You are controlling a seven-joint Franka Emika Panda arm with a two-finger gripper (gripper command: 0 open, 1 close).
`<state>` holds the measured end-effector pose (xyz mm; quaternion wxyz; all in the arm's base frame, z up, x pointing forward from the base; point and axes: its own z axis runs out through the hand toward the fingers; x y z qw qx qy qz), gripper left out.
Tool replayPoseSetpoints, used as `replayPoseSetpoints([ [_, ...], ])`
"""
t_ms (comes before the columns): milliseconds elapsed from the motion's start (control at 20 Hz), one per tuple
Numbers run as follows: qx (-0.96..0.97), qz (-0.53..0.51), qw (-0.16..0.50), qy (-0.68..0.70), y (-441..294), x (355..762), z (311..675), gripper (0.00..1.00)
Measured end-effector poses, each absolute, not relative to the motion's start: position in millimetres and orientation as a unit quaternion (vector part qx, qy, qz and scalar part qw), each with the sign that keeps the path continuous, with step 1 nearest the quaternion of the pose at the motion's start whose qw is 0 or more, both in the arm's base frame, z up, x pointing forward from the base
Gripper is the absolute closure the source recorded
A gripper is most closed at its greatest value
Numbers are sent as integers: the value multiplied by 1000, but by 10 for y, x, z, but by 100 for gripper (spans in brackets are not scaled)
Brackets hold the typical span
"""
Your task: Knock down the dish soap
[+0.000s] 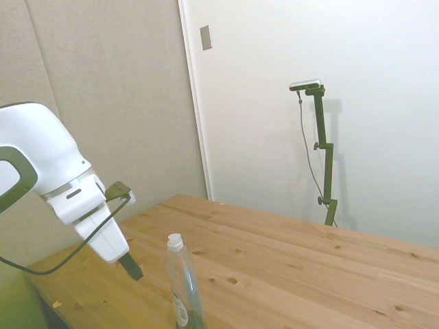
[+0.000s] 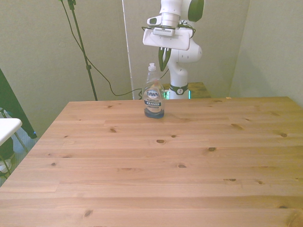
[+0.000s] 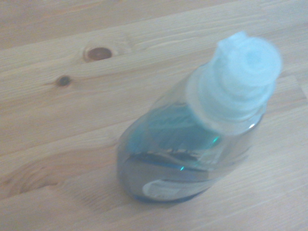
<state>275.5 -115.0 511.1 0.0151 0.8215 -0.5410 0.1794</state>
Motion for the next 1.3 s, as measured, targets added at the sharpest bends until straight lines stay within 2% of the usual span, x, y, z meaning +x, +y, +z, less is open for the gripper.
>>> replayPoseSetpoints([
  [350, 818, 186, 25, -543, -1348, 3114, 4939, 100],
  [750, 812, 200, 36, -547, -1542, 3697, 4945, 100],
  [1050, 798, 219, 42, -559, -1708, 4330, 4803, 100],
  [1300, 792, 232, 39, -564, -1875, 4704, 4725, 100],
])
